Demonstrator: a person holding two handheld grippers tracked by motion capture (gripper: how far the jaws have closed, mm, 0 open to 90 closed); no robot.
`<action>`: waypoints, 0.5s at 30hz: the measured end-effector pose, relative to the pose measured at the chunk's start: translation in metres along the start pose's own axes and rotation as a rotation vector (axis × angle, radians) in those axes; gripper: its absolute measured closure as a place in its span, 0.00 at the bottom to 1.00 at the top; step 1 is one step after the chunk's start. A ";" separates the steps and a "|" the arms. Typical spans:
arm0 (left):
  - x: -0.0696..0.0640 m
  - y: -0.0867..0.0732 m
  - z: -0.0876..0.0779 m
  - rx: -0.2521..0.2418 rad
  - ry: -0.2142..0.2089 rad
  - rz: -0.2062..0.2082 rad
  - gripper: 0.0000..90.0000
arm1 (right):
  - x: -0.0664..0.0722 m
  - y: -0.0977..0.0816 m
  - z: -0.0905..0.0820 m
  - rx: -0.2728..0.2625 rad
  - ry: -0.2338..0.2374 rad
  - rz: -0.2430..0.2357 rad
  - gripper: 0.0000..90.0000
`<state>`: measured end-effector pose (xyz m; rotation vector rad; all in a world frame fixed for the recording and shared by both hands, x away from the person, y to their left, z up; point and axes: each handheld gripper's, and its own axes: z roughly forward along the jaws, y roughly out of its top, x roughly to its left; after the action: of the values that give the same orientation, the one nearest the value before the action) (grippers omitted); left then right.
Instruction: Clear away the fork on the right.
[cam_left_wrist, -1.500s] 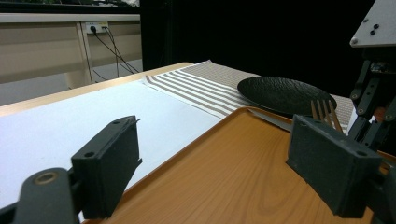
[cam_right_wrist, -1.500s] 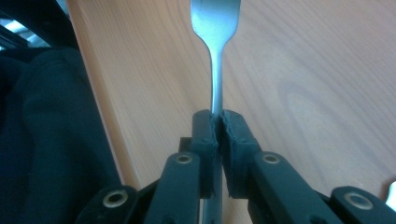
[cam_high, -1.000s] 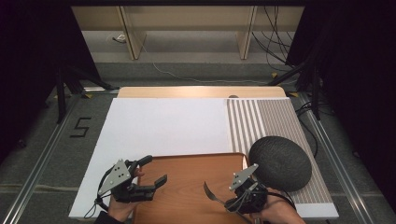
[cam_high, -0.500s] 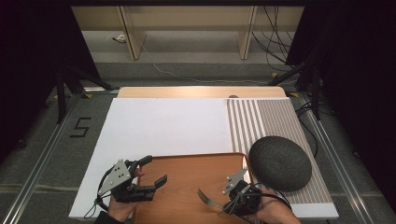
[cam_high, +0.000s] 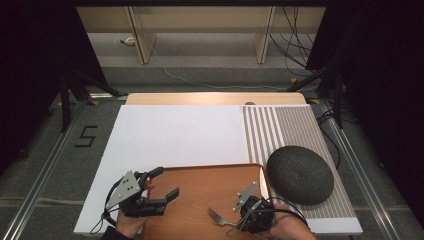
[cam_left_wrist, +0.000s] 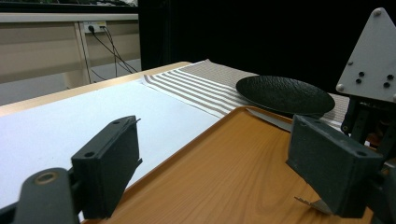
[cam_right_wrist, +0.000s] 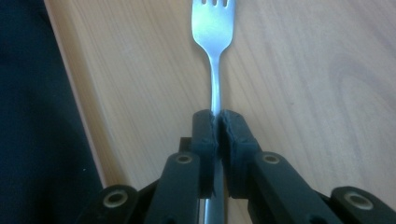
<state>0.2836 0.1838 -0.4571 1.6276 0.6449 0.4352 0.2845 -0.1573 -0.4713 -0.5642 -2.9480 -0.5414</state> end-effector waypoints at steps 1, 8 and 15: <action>0.000 0.000 0.000 0.001 -0.001 0.000 0.19 | 0.000 0.000 0.000 -0.001 0.003 0.000 0.94; 0.000 0.000 0.000 0.004 -0.005 0.004 0.19 | 0.002 0.000 0.000 0.000 -0.019 0.001 0.82; -0.001 0.000 0.001 0.006 -0.004 0.004 0.19 | 0.005 0.002 -0.004 -0.090 -0.008 0.007 0.55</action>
<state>0.2836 0.1830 -0.4572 1.6356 0.6406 0.4326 0.2812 -0.1555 -0.4658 -0.5872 -2.9402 -0.6759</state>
